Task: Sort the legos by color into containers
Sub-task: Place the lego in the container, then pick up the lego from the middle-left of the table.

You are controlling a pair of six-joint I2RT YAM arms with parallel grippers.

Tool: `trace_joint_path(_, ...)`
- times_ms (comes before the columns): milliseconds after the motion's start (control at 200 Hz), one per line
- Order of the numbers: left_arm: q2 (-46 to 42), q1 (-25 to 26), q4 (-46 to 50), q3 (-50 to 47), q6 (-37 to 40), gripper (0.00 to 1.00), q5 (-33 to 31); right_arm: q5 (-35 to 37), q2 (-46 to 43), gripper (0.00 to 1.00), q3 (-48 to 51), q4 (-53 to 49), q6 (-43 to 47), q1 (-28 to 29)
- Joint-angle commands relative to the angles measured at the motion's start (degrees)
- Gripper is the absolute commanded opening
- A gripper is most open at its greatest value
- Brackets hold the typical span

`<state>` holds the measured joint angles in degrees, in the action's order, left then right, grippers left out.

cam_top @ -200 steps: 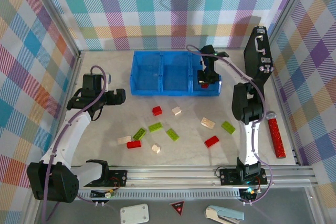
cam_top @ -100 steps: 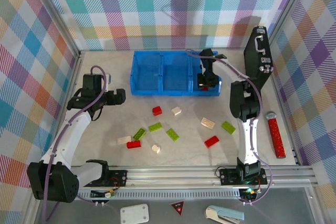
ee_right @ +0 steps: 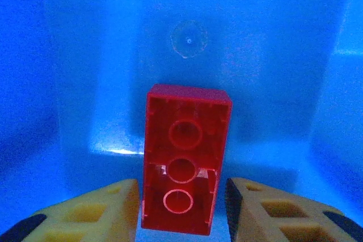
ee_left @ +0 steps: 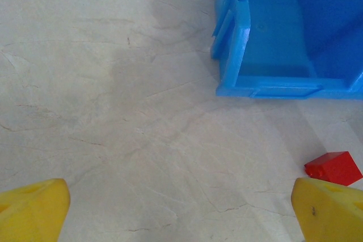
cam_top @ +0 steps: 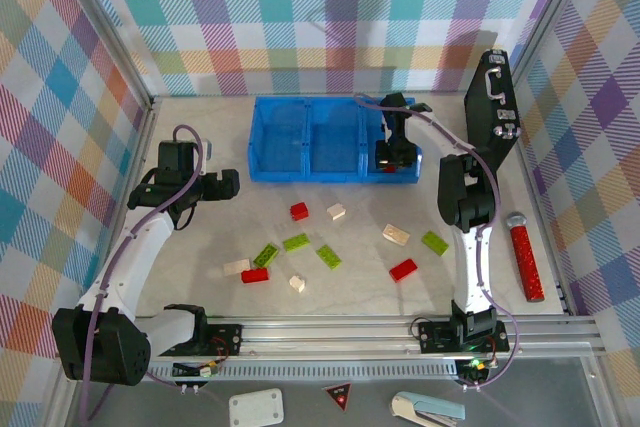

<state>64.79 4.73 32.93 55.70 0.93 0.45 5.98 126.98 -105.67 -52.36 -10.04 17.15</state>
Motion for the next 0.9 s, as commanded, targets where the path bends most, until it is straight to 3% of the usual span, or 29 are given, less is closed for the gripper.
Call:
trace_joint_path(0, 0.2, -0.4, 0.6, -0.1, 0.4, 1.0, 0.5, 0.0, -4.2, 0.45, -0.9, -2.2, -0.7, -0.2)
trace_joint_path(465, 4.6, 1.2, 4.6, 2.6, -1.8, 0.98, 4.3, -3.8, -15.9, 0.46, 9.6, -1.1, -4.6, 0.6)
trace_joint_path(895, 10.5, 13.2, 14.3, 12.3, -11.1, 0.97, -0.8, -6.0, -32.8, 0.47, 26.6, 1.4, -8.7, 3.1)
